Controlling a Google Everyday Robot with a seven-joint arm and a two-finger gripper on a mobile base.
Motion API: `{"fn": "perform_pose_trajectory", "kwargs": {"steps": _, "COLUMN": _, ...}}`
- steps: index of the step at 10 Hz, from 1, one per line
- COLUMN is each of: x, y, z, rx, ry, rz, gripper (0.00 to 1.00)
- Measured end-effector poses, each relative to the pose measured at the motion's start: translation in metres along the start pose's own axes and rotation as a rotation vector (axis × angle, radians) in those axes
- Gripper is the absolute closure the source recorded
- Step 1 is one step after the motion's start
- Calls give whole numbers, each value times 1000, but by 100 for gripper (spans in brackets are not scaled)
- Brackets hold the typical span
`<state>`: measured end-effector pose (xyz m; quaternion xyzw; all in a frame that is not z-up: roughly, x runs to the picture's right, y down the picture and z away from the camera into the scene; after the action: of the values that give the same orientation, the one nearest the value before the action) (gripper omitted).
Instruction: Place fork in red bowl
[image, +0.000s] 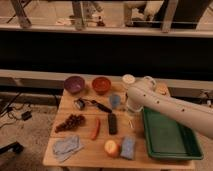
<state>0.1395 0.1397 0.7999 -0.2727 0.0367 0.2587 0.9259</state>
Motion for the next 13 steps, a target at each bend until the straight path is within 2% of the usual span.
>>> {"fn": "perform_pose_trajectory", "kwargs": {"steps": 5, "x": -3, "y": -7, "z": 22, "rx": -16, "ry": -7, "rz": 9, "gripper": 20}}
{"fn": "perform_pose_trajectory", "kwargs": {"steps": 9, "x": -13, "y": -7, "z": 48, "rx": -40, "ry": 2, "rz": 24, "gripper": 20}}
{"fn": "perform_pose_trajectory", "kwargs": {"steps": 10, "x": -14, "y": -3, "z": 58, "rx": -53, "ry": 15, "rz": 32, "gripper": 20}}
{"fn": "perform_pose_trajectory", "kwargs": {"steps": 13, "x": -14, "y": 1, "z": 70, "rx": -66, "ry": 47, "rz": 54, "gripper": 20}}
